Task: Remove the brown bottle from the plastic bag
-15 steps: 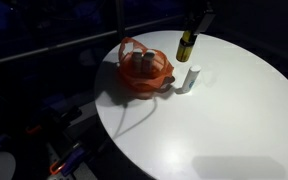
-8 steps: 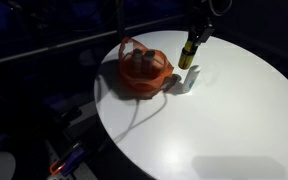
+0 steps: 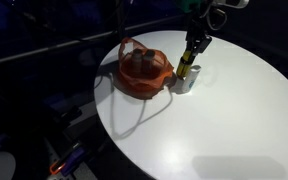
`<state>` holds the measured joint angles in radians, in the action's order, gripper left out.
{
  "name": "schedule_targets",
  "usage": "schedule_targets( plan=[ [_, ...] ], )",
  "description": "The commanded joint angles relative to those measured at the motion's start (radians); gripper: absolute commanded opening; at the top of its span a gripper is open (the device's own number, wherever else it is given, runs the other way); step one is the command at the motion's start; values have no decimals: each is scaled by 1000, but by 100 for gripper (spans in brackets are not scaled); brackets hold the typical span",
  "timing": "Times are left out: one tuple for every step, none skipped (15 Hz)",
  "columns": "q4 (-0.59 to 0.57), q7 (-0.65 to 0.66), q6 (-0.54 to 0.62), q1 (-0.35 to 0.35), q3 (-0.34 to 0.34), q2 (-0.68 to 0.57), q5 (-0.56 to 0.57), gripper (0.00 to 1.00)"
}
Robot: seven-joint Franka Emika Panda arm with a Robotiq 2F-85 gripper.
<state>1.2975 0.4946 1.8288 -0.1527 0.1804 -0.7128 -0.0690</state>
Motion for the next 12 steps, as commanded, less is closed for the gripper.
schedule_targets(
  plan=[
    [-83,31,-66,2,12,-52,1,21],
    [-91,33,-75,2,12,-60,1,21],
    [-98,35,-82,1,13,-67,1,21],
    [-105,36,-88,0,13,-74,0,21],
    [-112,37,-95,0,14,-80,0,21],
    [-119,37,-102,-1,15,-86,0,21],
    [-125,37,-110,-2,15,-90,0,21],
    [-131,38,-119,-2,16,-95,0,24],
    [-139,37,-128,-3,16,-98,-1,58],
    [-140,35,-134,-3,16,-97,-2,72],
    [-140,30,-141,-3,14,-92,-3,78],
    [-140,25,-148,-3,13,-86,-4,85]
  ],
)
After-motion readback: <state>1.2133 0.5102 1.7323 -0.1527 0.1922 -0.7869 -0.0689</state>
